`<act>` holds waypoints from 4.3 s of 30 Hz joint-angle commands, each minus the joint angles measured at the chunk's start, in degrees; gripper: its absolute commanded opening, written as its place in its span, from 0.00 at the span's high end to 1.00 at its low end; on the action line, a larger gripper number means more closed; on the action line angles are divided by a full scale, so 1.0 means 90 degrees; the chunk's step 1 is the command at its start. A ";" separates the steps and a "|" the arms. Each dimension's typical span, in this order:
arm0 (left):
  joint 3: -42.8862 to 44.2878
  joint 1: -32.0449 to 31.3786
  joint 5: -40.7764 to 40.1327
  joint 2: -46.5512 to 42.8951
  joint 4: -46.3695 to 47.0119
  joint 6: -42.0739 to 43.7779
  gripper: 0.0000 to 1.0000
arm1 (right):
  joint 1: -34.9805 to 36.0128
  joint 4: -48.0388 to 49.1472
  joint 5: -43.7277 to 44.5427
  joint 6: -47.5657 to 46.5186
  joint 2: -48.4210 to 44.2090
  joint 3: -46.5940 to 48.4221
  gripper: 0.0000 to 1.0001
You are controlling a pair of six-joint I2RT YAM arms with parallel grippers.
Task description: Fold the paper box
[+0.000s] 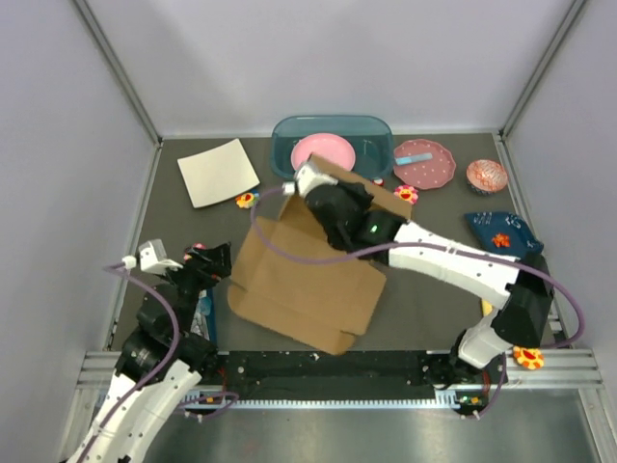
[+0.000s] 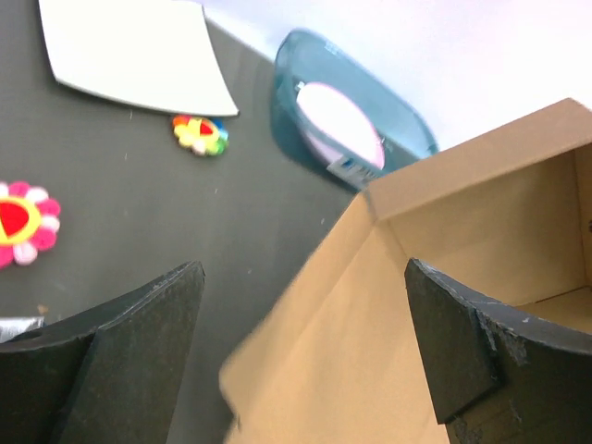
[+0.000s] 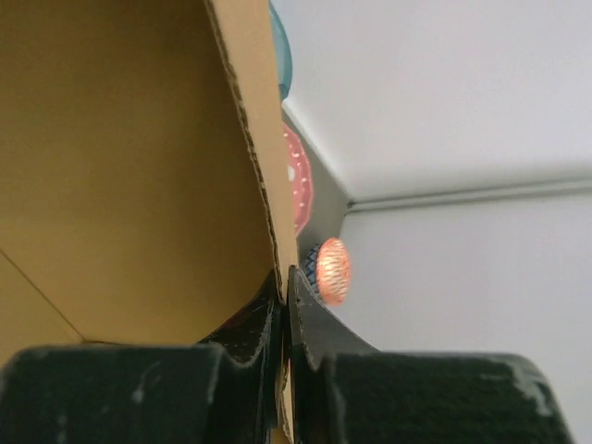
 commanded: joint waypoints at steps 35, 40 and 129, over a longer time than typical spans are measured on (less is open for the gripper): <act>0.0556 -0.0008 0.0380 0.0406 0.0521 -0.0127 0.08 | -0.4570 -0.2393 -0.6197 1.3426 -0.2516 -0.3304 1.00; 0.0352 -0.0008 0.0875 0.0561 0.0540 -0.0245 0.11 | -0.4336 -0.2941 -0.5807 1.4080 -0.2271 -0.3245 1.00; 0.3437 -0.0380 0.1747 0.7974 0.3187 0.1435 0.09 | -0.3143 -0.1614 -0.1948 1.0370 -0.3454 -0.3616 0.46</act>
